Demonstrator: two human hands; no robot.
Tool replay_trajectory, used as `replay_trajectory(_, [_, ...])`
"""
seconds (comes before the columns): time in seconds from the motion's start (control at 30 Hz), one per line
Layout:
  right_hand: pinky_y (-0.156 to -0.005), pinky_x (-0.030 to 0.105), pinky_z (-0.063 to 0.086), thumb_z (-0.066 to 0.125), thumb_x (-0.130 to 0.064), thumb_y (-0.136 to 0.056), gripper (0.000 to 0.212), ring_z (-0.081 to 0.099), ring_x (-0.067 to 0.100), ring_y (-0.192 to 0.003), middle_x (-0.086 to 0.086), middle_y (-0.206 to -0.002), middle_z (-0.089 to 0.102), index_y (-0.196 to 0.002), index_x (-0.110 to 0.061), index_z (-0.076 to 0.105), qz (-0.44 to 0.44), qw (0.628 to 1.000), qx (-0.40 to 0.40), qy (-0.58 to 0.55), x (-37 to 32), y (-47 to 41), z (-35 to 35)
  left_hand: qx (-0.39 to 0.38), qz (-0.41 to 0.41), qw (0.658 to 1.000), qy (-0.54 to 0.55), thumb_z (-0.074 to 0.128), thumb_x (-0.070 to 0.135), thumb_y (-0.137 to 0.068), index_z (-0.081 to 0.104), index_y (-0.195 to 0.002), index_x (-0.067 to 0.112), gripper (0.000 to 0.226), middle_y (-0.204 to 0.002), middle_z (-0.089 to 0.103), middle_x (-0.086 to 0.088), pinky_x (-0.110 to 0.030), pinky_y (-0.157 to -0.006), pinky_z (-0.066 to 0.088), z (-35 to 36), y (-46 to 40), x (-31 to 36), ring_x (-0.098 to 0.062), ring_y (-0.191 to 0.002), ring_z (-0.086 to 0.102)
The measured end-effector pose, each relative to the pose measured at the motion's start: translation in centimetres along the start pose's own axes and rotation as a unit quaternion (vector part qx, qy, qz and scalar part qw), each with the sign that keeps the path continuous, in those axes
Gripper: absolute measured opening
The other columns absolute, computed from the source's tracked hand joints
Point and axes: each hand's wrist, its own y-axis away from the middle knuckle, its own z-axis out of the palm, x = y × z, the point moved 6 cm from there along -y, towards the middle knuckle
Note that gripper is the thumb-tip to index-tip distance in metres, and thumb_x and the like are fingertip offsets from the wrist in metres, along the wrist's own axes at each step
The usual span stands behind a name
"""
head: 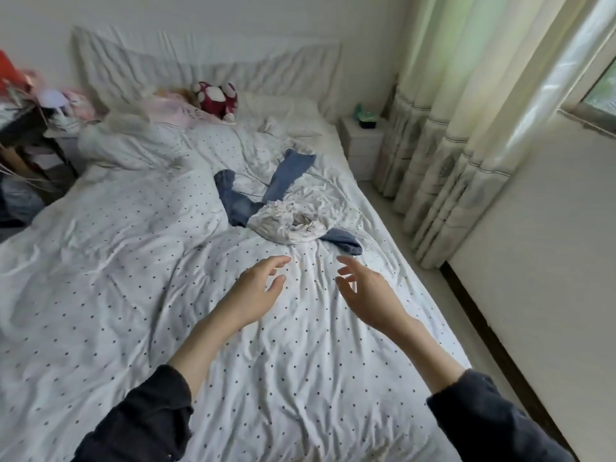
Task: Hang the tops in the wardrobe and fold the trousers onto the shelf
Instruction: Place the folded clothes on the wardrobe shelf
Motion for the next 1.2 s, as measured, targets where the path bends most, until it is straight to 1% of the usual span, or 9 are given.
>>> replay_trajectory(0.47, [-0.088,0.034,0.042,0.04,-0.033,-0.099,0.049,0.049,0.026,-0.122,0.007,-0.136,0.05,-0.144,-0.018,0.031,-0.028,0.979,-0.134,0.151,5.0,-29.1,10.8,-0.094,-0.068,0.985,-0.124,0.04,0.014,-0.097,0.035,-0.142,0.019,0.045,-0.148,0.035,0.004,-0.026,-0.109,0.027,0.3,-24.7,-16.5,-0.013,-0.136,0.031])
replay_trajectory(0.63, [-0.096,0.036,0.039,0.042,-0.05,-0.095,0.062,0.04,0.025,-0.13,0.008,-0.14,0.045,-0.145,-0.014,0.029,-0.018,0.971,-0.178,0.156,8.4,-36.2,18.2,-0.089,-0.07,0.979,-0.171,0.039,0.015,-0.098,0.023,-0.148,0.018,0.052,-0.155,0.02,0.0,-0.029,-0.116,0.016,3.4,-29.8,-22.7,-0.014,-0.143,0.016])
replay_trajectory(0.77, [-0.115,0.036,0.018,0.043,-0.063,-0.088,0.074,0.023,0.02,-0.141,0.005,-0.147,0.037,-0.138,-0.009,0.034,-0.037,0.967,-0.203,0.149,10.3,-38.9,24.4,-0.064,-0.087,0.982,-0.155,0.043,0.01,-0.096,0.019,-0.149,0.017,0.058,-0.158,0.012,-0.002,-0.03,-0.118,0.009,6.3,-30.8,-27.7,-0.015,-0.145,0.006])
replay_trajectory(0.83, [-0.118,0.037,0.005,0.042,-0.064,-0.088,0.081,0.012,0.019,-0.144,0.004,-0.151,0.03,-0.144,-0.008,0.025,-0.04,0.965,-0.206,0.157,10.8,-39.2,26.5,-0.024,-0.088,0.988,-0.127,0.046,0.004,-0.092,0.022,-0.148,0.014,0.062,-0.156,0.017,-0.008,-0.04,-0.118,0.016,6.8,-30.5,-29.1,-0.02,-0.145,0.011])
replay_trajectory(0.9, [-0.117,0.038,0.002,0.042,-0.056,-0.092,0.073,0.013,0.02,-0.145,0.002,-0.15,0.032,-0.145,-0.009,0.026,-0.053,0.971,-0.178,0.15,11.4,-40.0,28.0,0.048,-0.061,0.986,-0.146,0.051,0.004,-0.086,0.028,-0.146,0.017,0.065,-0.152,0.028,-0.011,-0.049,-0.113,0.027,7.0,-30.7,-30.1,-0.027,-0.142,0.022])
replay_trajectory(1.0, [-0.113,0.042,0.02,0.045,-0.037,-0.096,0.042,0.04,0.026,-0.132,0.004,-0.129,0.056,-0.126,-0.009,0.053,-0.092,0.986,-0.11,0.082,11.6,-40.4,28.3,0.084,-0.021,0.974,-0.21,0.064,0.003,-0.08,0.031,-0.141,0.027,0.072,-0.15,0.034,-0.008,-0.054,-0.108,0.027,6.9,-32.4,-30.2,-0.027,-0.14,0.025])
replay_trajectory(1.07, [-0.094,0.039,0.037,0.043,-0.034,-0.092,0.034,0.058,0.03,-0.102,0.007,-0.097,0.064,-0.1,-0.007,0.062,-0.106,0.99,-0.087,0.045,12.1,-39.8,27.7,0.077,0.025,0.972,-0.222,0.069,-0.005,-0.073,0.046,-0.133,0.02,0.069,-0.144,0.043,-0.01,-0.055,-0.108,0.024,7.1,-34.1,-29.5,-0.026,-0.138,0.028])
replay_trajectory(1.13, [-0.079,0.031,0.033,0.044,-0.033,-0.091,0.032,0.059,0.032,-0.084,0.008,-0.083,0.062,-0.088,-0.006,0.061,-0.106,0.989,-0.097,0.032,12.5,-38.7,26.4,0.084,0.069,0.966,-0.234,0.073,-0.013,-0.061,0.064,-0.107,0.01,0.052,-0.119,0.065,-0.012,-0.05,-0.11,0.024,6.9,-35.1,-28.0,-0.028,-0.124,0.051])
replay_trajectory(1.2, [-0.074,0.027,0.026,0.047,-0.031,-0.096,0.03,0.057,0.034,-0.086,0.012,-0.087,0.064,-0.091,-0.005,0.06,-0.104,0.985,-0.133,0.04,12.7,-37.5,24.8,0.092,0.09,0.959,-0.253,0.076,-0.013,-0.054,0.068,-0.086,0.01,0.041,-0.091,0.073,-0.008,-0.042,-0.104,0.038,6.9,-34.9,-26.1,-0.026,-0.092,0.069])
